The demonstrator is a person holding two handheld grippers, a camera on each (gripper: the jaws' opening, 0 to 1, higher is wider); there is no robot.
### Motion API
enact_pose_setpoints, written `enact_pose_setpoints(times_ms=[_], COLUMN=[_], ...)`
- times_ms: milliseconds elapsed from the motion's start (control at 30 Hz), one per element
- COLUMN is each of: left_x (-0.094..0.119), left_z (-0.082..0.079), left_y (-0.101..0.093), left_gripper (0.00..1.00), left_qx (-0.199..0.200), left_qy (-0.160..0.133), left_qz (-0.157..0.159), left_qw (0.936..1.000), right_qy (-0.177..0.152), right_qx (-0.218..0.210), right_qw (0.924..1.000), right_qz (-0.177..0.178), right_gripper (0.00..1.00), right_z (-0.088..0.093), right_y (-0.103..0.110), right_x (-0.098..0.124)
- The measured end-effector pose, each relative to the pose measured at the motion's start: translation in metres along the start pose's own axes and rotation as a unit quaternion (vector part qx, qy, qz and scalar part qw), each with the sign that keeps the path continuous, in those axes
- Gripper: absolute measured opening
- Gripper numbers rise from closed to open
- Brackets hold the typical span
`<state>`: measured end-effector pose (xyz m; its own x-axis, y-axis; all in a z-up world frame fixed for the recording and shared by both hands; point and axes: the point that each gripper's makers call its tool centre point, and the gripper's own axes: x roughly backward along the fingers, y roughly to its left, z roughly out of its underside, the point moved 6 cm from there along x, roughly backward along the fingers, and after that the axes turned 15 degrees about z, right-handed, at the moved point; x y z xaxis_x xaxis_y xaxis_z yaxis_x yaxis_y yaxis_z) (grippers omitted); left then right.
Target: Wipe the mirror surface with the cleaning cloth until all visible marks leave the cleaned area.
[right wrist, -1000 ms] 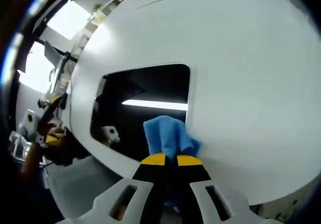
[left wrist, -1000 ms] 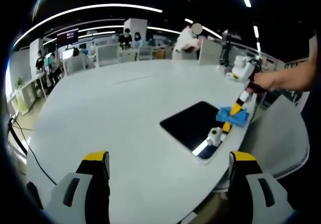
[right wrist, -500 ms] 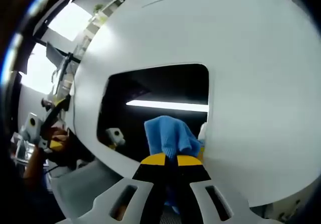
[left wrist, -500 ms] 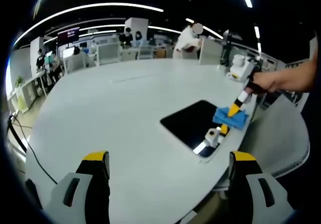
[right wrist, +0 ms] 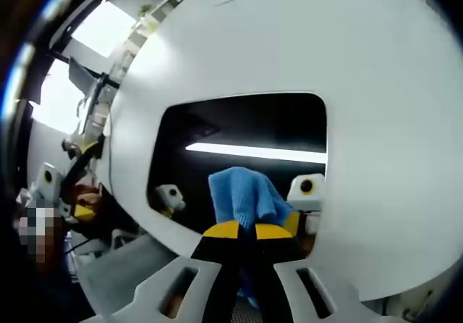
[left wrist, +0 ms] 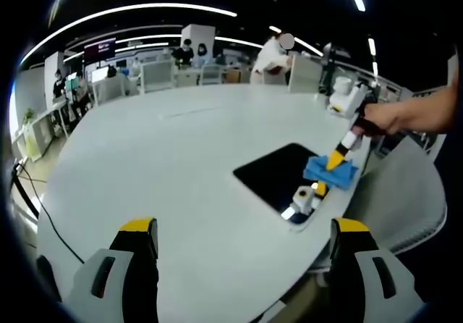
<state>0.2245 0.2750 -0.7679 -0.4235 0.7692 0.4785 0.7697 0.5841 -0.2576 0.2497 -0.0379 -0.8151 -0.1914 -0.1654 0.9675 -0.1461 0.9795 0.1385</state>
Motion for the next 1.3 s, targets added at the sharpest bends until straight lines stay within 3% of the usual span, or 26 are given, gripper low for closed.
enact_pose_setpoints(times_ms=[700,767,1300], left_x=[0.003,0.003,0.009], left_z=[0.005,0.004,0.003], left_y=[0.001,0.001,0.009], left_gripper=[0.99,0.99,0.99], left_qx=[0.001,0.011,0.011], left_qy=[-0.002,-0.017,-0.021], left_qz=[0.011,0.01,0.008], left_qw=[0.9999,0.9998,0.9997], right_qy=[0.003,0.003,0.007], right_qx=[0.02,0.018,0.033], right_qw=[0.9998,0.9998,0.9993], right_qz=[-0.01,-0.009,-0.016], right_gripper=[0.0,0.0,0.0], right_z=[-0.005,-0.006,-0.013], right_y=[0.036,0.037,0.064], right_x=[-0.005,-0.006,-0.01])
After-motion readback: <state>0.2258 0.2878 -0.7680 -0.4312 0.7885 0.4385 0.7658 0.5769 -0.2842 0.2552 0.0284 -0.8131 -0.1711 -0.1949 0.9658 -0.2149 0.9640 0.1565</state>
